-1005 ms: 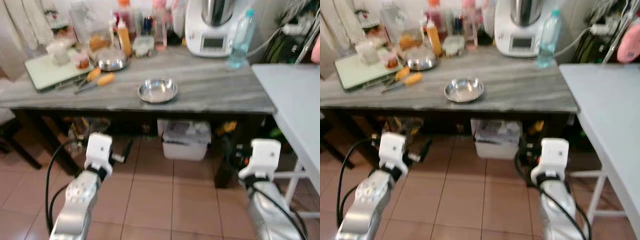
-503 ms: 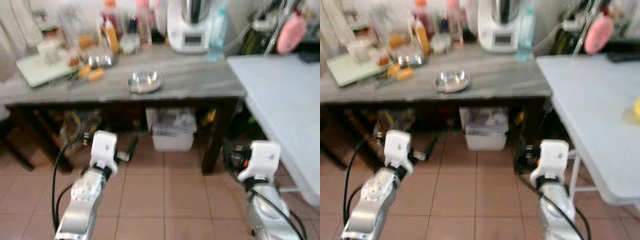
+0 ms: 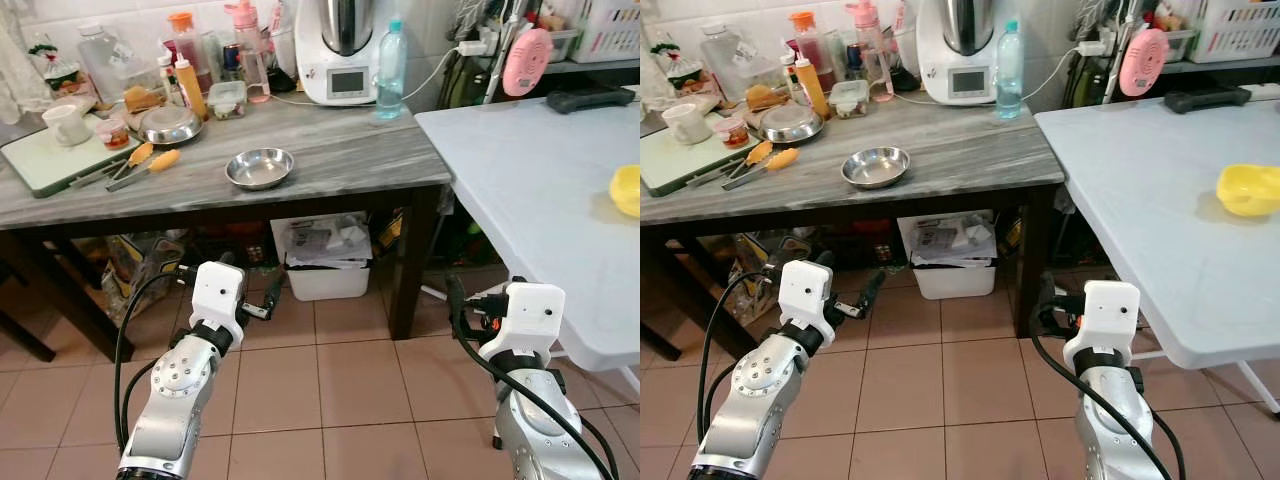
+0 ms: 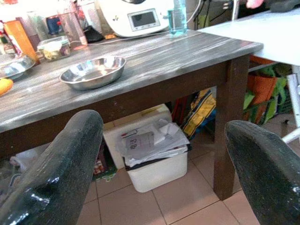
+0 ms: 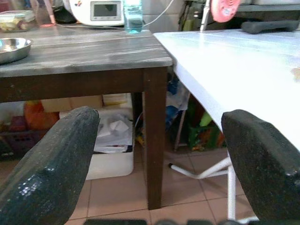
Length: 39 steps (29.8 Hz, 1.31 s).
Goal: Setting the table
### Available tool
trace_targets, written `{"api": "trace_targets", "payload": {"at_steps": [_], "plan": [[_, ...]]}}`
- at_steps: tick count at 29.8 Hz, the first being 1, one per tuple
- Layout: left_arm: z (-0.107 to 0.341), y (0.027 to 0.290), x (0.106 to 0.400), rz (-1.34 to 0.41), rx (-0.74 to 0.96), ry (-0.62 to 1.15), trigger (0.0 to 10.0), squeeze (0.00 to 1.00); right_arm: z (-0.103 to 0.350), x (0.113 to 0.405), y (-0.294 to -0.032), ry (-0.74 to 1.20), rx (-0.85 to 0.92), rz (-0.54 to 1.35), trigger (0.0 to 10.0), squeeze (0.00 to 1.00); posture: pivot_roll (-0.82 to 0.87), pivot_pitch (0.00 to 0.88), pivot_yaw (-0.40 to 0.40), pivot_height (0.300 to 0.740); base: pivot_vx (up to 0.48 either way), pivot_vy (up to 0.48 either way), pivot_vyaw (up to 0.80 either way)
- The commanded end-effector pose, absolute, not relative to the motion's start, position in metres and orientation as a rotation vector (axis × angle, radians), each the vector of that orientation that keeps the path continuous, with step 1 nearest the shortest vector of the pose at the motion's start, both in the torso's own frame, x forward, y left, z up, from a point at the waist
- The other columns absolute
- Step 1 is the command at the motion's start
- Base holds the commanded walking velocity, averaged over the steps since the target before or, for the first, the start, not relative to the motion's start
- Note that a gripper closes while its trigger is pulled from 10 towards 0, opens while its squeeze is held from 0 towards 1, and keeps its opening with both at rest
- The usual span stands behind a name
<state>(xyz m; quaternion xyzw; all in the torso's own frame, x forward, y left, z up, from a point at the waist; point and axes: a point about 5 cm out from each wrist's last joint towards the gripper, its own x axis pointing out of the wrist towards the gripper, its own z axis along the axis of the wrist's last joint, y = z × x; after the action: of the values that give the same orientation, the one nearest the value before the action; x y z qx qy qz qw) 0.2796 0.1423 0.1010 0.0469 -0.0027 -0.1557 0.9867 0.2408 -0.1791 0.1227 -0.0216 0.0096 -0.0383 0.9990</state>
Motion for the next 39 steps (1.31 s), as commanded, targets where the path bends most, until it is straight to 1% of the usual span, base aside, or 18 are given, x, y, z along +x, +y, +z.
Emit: {"api": "trace_targets", "payload": {"at_steps": [1,6,20,39], "plan": [[0.1011,0.1450,0.2801,-0.305,0.094,-0.005,10.0,0.00,0.1253,0.2413,-0.1771,0.015,-0.036,-0.071,10.0,0.00,-0.12,0.009,0.088,0.740,0.000,-0.300,-0.41],[0.1008,0.1444,0.2789,-0.312,0.094,-0.005,10.0,0.00,0.1242,0.2403,-0.1766,0.020,-0.035,-0.071,10.0,0.00,-0.12,0.011,0.091,0.740,0.000,-0.316,-0.70],[0.1015,0.1431,0.2798,-0.321,0.092,-0.004,10.0,0.00,0.1256,0.2407,-0.1770,0.014,-0.054,-0.071,10.0,0.00,-0.12,0.012,0.093,0.740,0.000,-0.469,0.00],[0.1061,0.1351,0.2859,-0.350,0.092,-0.021,10.0,0.00,0.1334,0.2414,-0.1740,-0.022,-0.093,-0.061,10.0,0.00,-0.13,0.010,0.105,0.740,0.000,-0.480,0.00]]}}
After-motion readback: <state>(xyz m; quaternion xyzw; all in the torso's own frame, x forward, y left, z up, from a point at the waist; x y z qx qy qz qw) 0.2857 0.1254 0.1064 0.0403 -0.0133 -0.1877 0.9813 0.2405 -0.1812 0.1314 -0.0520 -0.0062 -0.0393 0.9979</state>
